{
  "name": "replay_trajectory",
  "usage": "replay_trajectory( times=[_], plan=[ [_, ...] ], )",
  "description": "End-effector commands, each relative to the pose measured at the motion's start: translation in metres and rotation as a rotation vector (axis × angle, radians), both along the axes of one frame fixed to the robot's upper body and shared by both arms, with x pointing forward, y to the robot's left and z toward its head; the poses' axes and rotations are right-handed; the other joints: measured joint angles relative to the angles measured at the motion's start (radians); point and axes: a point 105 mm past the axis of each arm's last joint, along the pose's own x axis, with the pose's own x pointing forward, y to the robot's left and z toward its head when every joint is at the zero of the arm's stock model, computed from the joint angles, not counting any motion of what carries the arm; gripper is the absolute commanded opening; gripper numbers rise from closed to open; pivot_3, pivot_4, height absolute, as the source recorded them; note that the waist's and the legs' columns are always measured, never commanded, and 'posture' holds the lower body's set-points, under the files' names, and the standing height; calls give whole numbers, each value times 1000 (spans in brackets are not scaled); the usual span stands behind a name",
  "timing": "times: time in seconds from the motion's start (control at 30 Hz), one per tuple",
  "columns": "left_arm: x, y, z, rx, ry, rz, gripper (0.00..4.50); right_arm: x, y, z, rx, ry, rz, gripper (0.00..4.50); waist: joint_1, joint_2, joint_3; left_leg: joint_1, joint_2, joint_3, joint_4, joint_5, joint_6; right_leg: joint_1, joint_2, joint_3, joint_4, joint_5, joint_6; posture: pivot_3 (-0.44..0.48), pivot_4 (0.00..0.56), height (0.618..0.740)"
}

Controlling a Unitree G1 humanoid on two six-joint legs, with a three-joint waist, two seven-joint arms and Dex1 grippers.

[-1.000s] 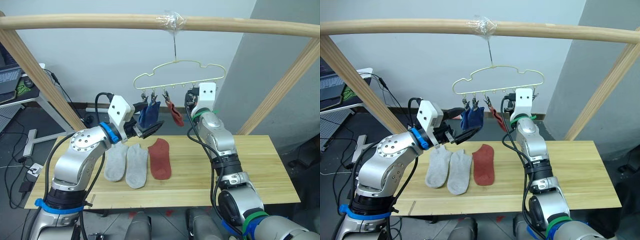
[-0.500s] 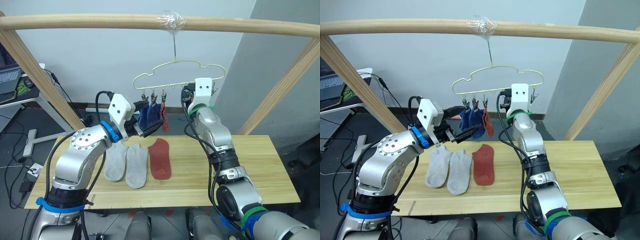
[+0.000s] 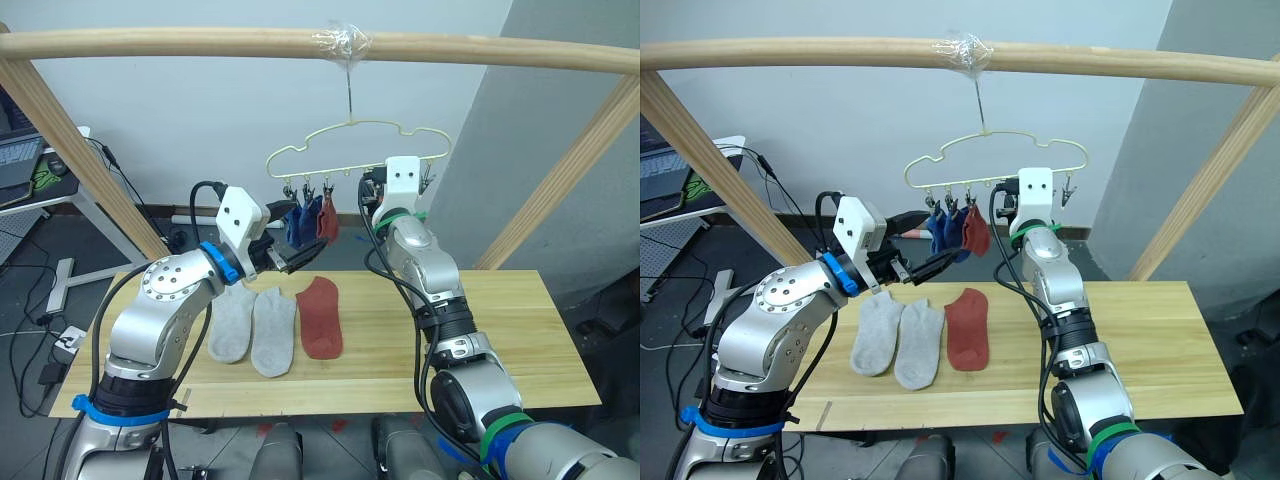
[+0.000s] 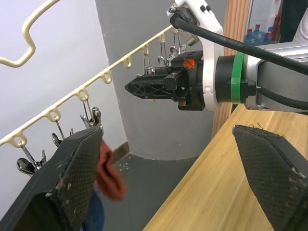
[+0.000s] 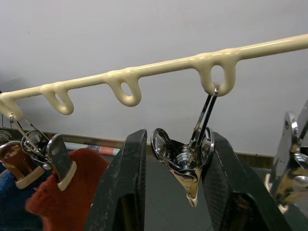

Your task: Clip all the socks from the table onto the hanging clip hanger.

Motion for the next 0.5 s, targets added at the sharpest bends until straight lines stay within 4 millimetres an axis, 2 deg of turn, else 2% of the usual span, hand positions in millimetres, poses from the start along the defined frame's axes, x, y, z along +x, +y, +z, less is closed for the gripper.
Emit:
replay_trajectory(
  times=[0.03,0.2,0.5],
  plan=[
    [-5,0,14,-14,-53,-7,4500,-1,4,21,6,-72,12,1593,0,0,0,0,0,0,0,0,0,0,0,0,0,0,0,99,164,740],
    [-5,-3,25,-25,-101,-17,4500,-2,6,26,-24,-113,20,1593,0,0,0,0,0,0,0,0,0,0,0,0,0,-2,2,98,167,740],
    [-5,-3,30,-52,-109,-24,4500,-5,10,30,-80,-167,38,1593,0,1,1,0,0,0,0,0,0,0,0,0,0,-2,2,98,170,740]
  ],
)
